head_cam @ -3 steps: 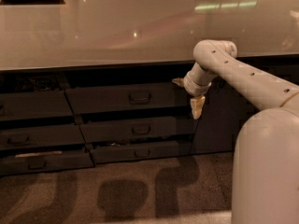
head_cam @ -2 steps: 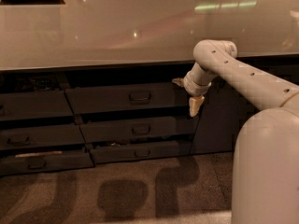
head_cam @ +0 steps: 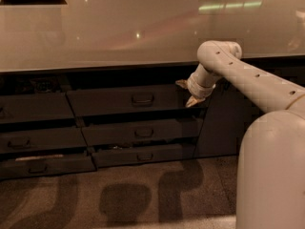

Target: Open top drawer

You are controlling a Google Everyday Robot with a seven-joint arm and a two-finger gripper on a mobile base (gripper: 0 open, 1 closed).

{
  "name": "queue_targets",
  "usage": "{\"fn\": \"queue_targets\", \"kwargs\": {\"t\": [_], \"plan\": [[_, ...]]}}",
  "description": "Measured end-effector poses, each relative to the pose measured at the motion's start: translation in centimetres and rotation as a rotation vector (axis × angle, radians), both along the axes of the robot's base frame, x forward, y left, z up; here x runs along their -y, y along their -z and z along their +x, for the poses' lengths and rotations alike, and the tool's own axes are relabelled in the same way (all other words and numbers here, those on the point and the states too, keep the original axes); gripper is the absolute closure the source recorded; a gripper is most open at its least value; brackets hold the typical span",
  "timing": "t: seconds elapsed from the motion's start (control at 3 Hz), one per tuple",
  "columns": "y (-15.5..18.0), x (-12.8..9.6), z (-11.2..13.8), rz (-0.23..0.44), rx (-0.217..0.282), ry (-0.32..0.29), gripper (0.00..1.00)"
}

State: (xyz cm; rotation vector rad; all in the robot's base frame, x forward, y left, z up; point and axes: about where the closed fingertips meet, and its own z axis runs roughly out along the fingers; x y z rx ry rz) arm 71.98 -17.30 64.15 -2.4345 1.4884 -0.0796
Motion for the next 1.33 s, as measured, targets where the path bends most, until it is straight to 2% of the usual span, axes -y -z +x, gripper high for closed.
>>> {"fn": "queue_targets", "kwargs": {"t": [0.33,0.67,1.33], "plan": [[0.0,0.0,0.0,0.0,0.0,0.0,0.88],[-0.51,-0.01,0.0,0.0,0.0,0.0,1.0],[-0.65,-0.04,0.02,-0.002,-0.003,0.0,1.0]]}}
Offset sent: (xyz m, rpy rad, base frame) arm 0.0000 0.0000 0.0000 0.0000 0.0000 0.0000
